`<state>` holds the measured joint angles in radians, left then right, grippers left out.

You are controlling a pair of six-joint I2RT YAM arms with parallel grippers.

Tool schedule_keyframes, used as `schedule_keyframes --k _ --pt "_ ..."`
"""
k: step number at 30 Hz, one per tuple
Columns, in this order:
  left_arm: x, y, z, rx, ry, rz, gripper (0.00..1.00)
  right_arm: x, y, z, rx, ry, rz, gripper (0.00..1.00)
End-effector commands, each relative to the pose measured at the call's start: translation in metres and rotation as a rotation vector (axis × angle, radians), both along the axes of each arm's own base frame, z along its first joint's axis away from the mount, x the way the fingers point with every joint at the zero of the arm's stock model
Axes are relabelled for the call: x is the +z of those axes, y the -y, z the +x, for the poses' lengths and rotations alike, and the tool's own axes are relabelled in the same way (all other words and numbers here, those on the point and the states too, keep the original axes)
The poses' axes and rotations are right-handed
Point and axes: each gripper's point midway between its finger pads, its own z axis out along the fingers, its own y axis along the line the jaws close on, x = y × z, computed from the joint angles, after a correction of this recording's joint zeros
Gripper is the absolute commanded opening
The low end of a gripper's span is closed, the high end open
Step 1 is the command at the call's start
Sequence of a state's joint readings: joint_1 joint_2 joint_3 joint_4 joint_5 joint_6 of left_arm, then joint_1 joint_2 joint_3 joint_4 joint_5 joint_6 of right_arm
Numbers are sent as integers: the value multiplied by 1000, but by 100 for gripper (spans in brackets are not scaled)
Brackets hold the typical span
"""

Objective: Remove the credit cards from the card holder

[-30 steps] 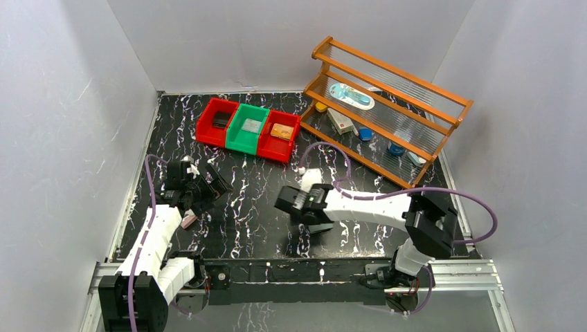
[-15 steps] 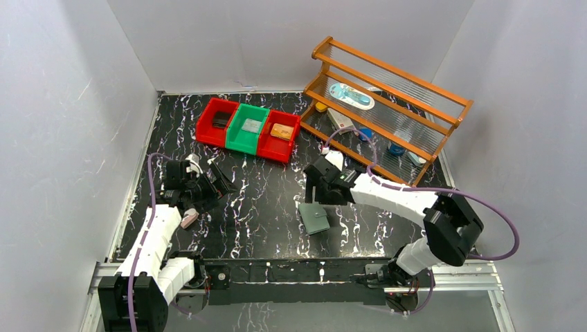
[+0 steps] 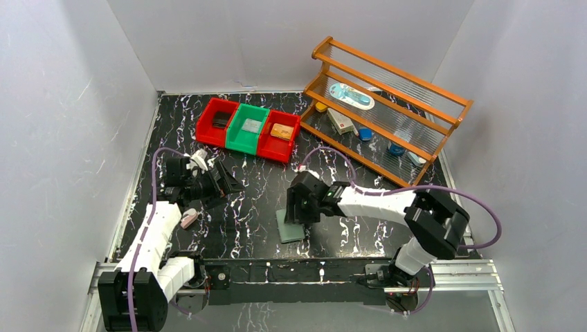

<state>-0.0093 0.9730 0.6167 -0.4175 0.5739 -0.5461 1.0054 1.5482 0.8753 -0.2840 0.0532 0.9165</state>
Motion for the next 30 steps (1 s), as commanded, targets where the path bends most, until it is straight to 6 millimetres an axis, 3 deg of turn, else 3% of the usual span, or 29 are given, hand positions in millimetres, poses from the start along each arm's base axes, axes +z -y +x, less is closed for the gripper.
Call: schedule_keyframes --k 1,6,11,17,24,30 --pt "33 10 3 -68 104 -22 95 16 -47 -24 88 -17 123 65" --pt "24 25 -9 -152 74 -23 88 27 -48 -14 58 73 2 67" --pt "0 50 -23 -229 6 84 86 32 -45 -7 33 145 -87 66" --pt "-16 54 -27 -146 -1 31 74 18 -43 -16 -1 143 -174 60" --pt "-33 53 -39 -153 -49 21 69 -9 -40 -28 -80 130 -309 54" --pt "-35 56 -45 -175 -42 -3 64 -28 -19 -26 -138 152 -458 47"
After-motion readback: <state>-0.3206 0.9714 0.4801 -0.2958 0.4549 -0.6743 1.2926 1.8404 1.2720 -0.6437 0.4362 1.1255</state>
